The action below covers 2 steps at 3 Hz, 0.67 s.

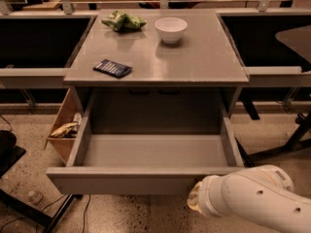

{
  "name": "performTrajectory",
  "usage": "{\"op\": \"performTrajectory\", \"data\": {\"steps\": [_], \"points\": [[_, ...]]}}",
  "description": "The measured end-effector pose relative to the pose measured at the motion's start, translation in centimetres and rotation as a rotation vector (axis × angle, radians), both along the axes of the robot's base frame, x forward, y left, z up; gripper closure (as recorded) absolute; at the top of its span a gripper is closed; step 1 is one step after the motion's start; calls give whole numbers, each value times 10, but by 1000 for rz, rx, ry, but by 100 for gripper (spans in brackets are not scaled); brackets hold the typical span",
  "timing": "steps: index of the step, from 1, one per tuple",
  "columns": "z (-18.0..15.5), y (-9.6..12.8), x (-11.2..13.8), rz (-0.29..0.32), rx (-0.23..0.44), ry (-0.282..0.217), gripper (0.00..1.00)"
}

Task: Close top drawer

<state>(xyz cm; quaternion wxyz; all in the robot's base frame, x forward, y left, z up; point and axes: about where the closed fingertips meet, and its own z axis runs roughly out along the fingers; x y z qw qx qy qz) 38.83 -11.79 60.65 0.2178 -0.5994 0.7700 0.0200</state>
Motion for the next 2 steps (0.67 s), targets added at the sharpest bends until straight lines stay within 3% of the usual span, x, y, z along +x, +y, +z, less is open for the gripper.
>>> {"op": "performTrajectory", "data": {"steps": [1, 2], "points": [[-4, 4, 31, 14, 14, -21, 100], [-4, 4, 31, 14, 14, -21, 100]]}}
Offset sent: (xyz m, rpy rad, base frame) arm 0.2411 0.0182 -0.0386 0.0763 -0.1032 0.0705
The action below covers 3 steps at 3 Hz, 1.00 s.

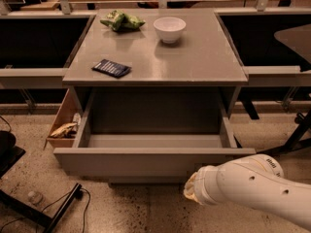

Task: Close top drawer

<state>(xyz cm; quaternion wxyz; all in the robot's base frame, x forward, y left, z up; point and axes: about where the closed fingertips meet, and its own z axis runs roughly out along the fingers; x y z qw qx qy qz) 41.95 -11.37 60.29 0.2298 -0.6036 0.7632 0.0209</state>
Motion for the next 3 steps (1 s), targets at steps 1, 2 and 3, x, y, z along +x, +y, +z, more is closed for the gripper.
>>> {"op": "performTrajectory", "data": {"steps": [1, 2, 3], "points": [[-6, 1, 46, 11, 9, -19, 100], [-11, 1, 66, 18, 10, -24, 100], [-11, 1, 108, 21, 22, -52, 100]]}}
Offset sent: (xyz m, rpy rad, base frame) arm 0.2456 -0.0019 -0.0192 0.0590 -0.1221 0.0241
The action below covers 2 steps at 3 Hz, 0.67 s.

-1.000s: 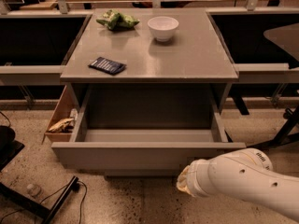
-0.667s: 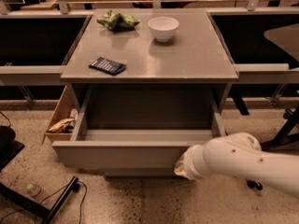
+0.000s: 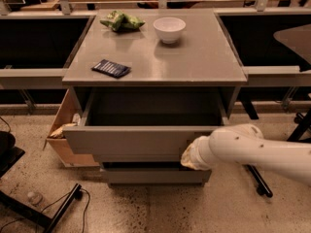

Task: Close top drawer

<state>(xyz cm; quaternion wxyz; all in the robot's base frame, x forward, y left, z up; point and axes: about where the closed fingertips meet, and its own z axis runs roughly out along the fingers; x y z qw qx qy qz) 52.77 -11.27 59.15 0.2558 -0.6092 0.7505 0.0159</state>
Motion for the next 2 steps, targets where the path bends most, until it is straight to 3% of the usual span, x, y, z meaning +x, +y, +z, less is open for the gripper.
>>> {"op": "performTrajectory", "data": {"steps": [2], "points": [[9, -1, 81, 10, 6, -66, 100]]}}
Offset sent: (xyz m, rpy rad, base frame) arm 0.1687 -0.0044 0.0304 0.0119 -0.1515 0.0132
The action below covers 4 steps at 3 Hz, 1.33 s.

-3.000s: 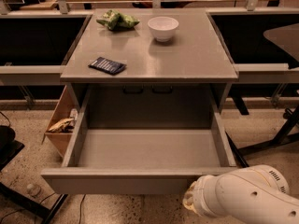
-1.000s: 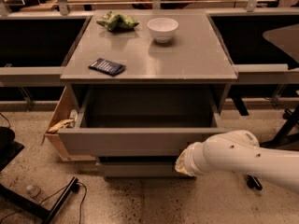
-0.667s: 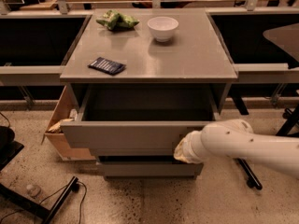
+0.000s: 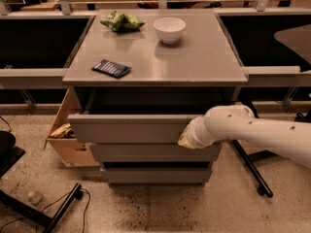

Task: Close top drawer

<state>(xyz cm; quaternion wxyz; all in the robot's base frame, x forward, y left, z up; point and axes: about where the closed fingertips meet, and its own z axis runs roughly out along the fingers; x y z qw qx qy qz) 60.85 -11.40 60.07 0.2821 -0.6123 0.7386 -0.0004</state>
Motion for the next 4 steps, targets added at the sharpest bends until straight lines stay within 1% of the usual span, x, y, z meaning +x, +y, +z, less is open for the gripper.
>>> {"op": "performTrajectory", "data": {"steps": [1, 2, 4], "points": [[2, 0, 10, 1, 2, -11, 100], [2, 0, 10, 1, 2, -11, 82], [2, 0, 10, 1, 2, -11, 36]]}}
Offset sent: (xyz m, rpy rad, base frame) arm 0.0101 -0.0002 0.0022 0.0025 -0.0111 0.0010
